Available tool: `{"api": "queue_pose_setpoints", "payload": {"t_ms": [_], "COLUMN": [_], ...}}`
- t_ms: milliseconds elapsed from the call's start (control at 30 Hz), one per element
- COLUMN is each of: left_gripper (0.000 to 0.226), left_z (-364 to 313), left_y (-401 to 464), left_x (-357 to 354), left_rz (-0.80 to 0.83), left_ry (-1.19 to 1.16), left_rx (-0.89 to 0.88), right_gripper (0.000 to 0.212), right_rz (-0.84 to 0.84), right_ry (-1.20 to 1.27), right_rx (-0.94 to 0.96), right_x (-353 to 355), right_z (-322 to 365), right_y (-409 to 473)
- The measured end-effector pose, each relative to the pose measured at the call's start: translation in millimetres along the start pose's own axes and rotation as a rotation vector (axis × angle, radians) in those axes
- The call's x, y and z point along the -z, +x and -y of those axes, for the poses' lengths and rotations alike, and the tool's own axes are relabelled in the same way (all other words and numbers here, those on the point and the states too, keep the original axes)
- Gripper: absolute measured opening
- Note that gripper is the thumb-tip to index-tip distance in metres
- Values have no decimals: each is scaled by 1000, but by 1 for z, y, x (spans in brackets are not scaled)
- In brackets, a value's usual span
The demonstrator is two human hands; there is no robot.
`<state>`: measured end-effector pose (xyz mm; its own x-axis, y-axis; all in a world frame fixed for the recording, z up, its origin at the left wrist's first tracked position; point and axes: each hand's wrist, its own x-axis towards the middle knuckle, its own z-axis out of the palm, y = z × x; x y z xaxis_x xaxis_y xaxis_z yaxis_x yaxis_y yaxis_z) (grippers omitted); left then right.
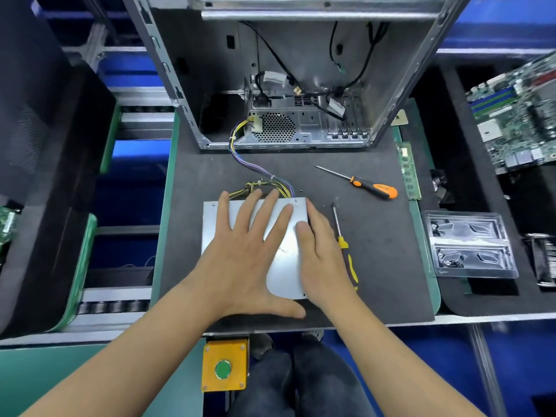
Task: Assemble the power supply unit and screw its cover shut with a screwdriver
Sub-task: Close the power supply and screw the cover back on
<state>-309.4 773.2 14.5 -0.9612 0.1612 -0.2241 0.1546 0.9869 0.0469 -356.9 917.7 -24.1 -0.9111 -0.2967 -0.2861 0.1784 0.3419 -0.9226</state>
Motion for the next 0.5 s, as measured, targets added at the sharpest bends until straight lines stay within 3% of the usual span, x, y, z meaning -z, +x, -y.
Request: {"api": "queue_pose_setpoints", "payload": {"t_ms": [200, 400, 500], "left_gripper": [122, 129, 129], "left_z": [-4, -3, -3], "left_y": [4, 4, 4], "left_x": [-4, -2, -2], "left_rz": [-61, -29, -23], "left_ry": [-43, -66, -53], "left_rx": [15, 33, 35], "right_gripper": [59, 49, 56], "right_rz": [33, 8, -8], "right_ry": [14, 16, 55], "right_rx": [-53, -52, -73], "right_x": [-1, -1, -3], "right_z": [-4, -5, -6], "right_y": [3, 3, 5]}}
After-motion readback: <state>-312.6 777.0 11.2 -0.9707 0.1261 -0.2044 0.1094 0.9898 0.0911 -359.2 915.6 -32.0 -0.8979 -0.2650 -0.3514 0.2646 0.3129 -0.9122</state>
